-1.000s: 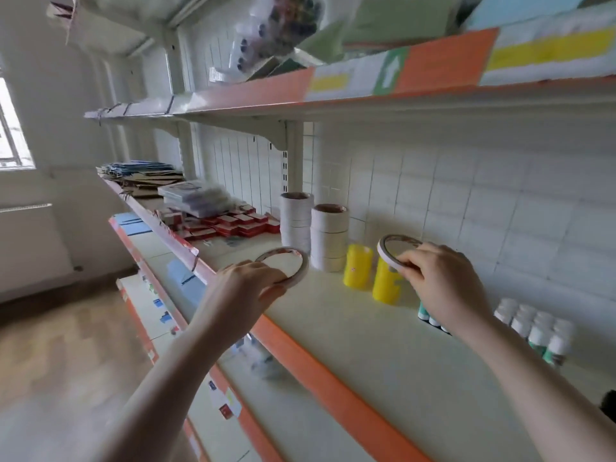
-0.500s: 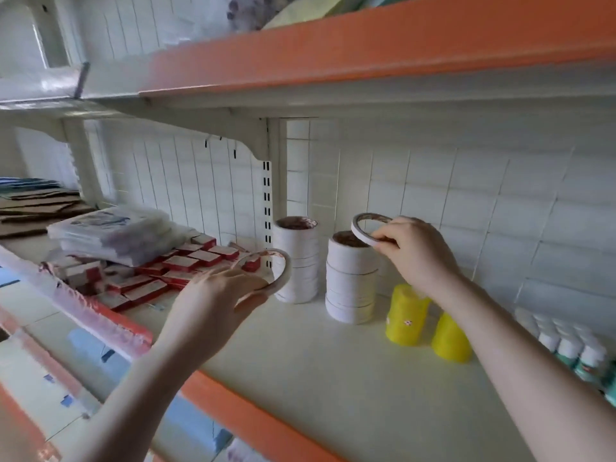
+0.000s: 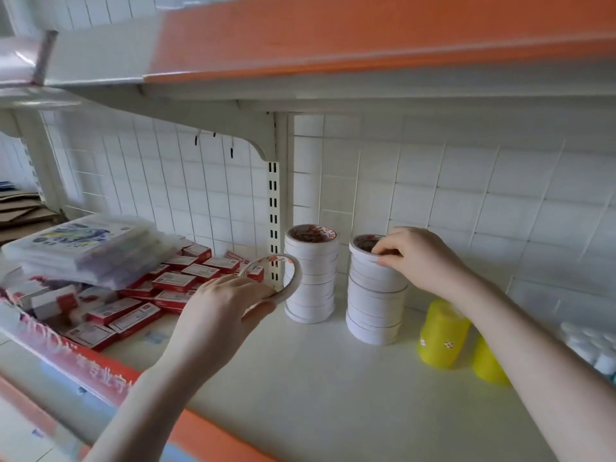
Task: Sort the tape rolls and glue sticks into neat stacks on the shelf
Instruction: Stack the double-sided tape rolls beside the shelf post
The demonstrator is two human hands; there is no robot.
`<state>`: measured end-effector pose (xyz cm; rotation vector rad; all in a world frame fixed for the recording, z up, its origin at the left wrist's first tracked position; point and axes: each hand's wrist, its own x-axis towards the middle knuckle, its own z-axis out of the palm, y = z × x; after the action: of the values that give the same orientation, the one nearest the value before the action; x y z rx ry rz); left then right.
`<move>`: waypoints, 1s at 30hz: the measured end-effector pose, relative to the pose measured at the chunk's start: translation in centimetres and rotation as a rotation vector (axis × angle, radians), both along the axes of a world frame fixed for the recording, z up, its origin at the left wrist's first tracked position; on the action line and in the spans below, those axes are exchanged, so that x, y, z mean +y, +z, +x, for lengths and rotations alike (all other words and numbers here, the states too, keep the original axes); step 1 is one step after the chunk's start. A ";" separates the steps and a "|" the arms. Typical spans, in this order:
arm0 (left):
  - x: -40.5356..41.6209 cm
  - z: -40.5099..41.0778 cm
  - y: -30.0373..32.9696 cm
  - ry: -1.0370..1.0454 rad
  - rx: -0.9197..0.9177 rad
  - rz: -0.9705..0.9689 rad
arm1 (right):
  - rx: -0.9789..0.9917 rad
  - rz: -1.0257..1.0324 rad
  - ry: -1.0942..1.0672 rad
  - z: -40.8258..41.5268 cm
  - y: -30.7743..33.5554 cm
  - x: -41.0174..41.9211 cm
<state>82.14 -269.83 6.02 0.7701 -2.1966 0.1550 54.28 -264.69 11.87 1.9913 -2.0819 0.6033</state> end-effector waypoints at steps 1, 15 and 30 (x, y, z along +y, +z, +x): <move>-0.1 0.0 0.0 -0.006 0.001 -0.001 | -0.009 0.004 -0.001 -0.1 0.0 0.0; -0.8 -0.7 -0.2 -0.007 0.015 0.013 | -0.056 -0.004 0.042 -1.5 -0.2 -0.2; -1.6 -1.5 1.0 -0.004 -0.016 -0.018 | -0.100 -0.053 0.088 -1.8 -1.0 0.4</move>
<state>80.63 -271.45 7.04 0.7572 -2.2086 0.1793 52.50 -264.27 10.90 2.0726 -2.0187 0.7817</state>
